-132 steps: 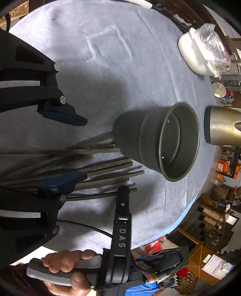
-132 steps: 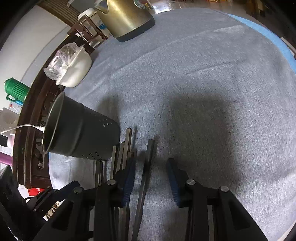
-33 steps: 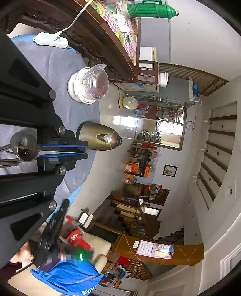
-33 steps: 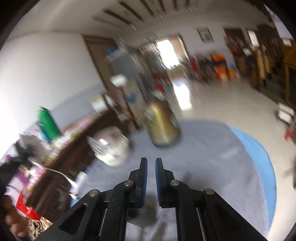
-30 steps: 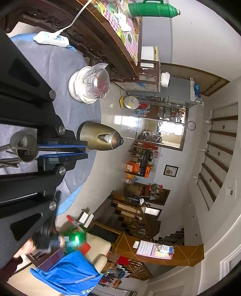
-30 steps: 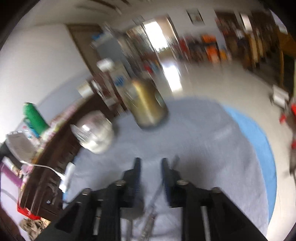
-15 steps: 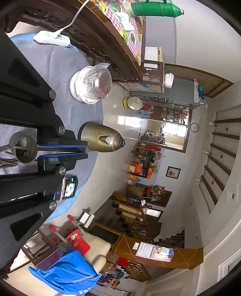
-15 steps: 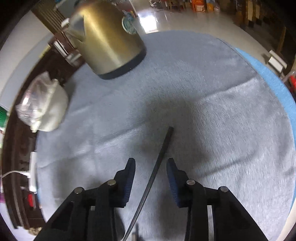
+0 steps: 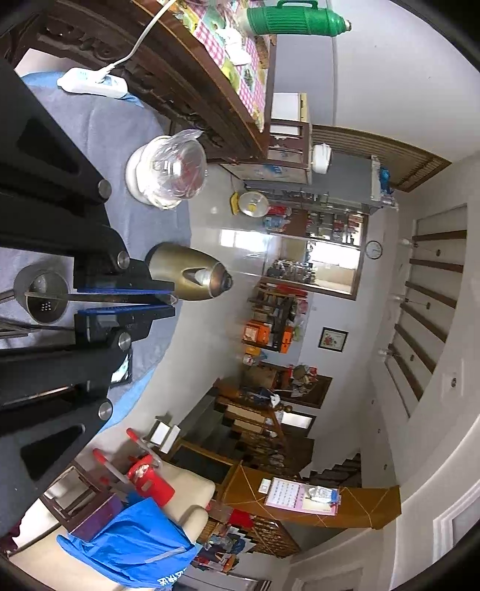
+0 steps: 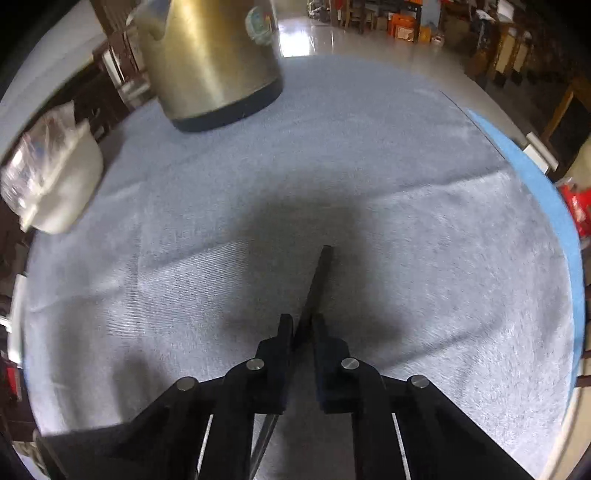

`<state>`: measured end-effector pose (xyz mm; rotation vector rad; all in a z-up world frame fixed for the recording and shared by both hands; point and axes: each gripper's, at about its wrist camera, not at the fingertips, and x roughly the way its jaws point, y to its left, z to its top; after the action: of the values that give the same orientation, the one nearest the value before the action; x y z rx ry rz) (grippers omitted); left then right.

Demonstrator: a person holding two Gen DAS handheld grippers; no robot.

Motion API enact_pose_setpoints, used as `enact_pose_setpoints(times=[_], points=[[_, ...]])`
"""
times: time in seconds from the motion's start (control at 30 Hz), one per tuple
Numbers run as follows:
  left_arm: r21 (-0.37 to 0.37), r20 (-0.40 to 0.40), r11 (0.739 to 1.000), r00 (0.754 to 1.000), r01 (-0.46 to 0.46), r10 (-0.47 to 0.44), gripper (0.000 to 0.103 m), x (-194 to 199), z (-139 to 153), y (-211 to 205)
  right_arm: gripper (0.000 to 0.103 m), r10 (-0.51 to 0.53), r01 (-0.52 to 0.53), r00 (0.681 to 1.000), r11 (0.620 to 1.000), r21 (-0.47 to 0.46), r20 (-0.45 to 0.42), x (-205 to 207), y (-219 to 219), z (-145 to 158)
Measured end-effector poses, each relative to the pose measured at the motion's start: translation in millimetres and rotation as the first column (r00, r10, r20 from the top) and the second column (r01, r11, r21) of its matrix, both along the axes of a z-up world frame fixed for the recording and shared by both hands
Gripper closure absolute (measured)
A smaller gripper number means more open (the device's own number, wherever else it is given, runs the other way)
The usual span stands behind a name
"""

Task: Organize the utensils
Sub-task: 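Lower the left gripper's rod into the cup while the right gripper drops its rod in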

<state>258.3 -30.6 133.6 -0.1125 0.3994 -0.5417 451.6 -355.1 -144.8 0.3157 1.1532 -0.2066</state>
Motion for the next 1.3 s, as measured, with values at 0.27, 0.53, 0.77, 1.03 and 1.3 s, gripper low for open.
enact_pose_setpoints(times=[0.27,0.53,0.77,1.03,1.3], points=[[-0.026,0.053,1.0,0.998,-0.013,0.014,0.098,1.9,7.3,-12.4,0.095,-0.071,0.046,0.954,0.995,0.091,0.292,-75.5,-45.2,78.0],[-0.036,0.053,0.998,0.998,-0.044,0.046,0.098,14.5,-15.8,-28.0,0.096,-0.019,-0.002,0.812,0.999,0.036,0.583,-138.4,-25.0,184.6],[-0.022,0.028,0.996,0.996,-0.086,0.087,0.098,20.2,-35.2,-26.6,0.096,0.045,-0.061,0.678,0.998,-0.005,0.733,-168.7,16.9,245.3],[-0.006,-0.053,0.992,0.991,-0.126,0.126,0.098,33.5,-71.8,-20.7,0.096,0.162,-0.184,0.646,0.981,-0.054,0.746,-170.6,75.7,252.6],[0.026,-0.115,0.994,0.987,-0.105,0.108,0.097,30.6,-95.2,-14.3,0.096,0.323,-0.257,0.722,0.946,-0.197,0.612,-152.6,123.3,196.8]])
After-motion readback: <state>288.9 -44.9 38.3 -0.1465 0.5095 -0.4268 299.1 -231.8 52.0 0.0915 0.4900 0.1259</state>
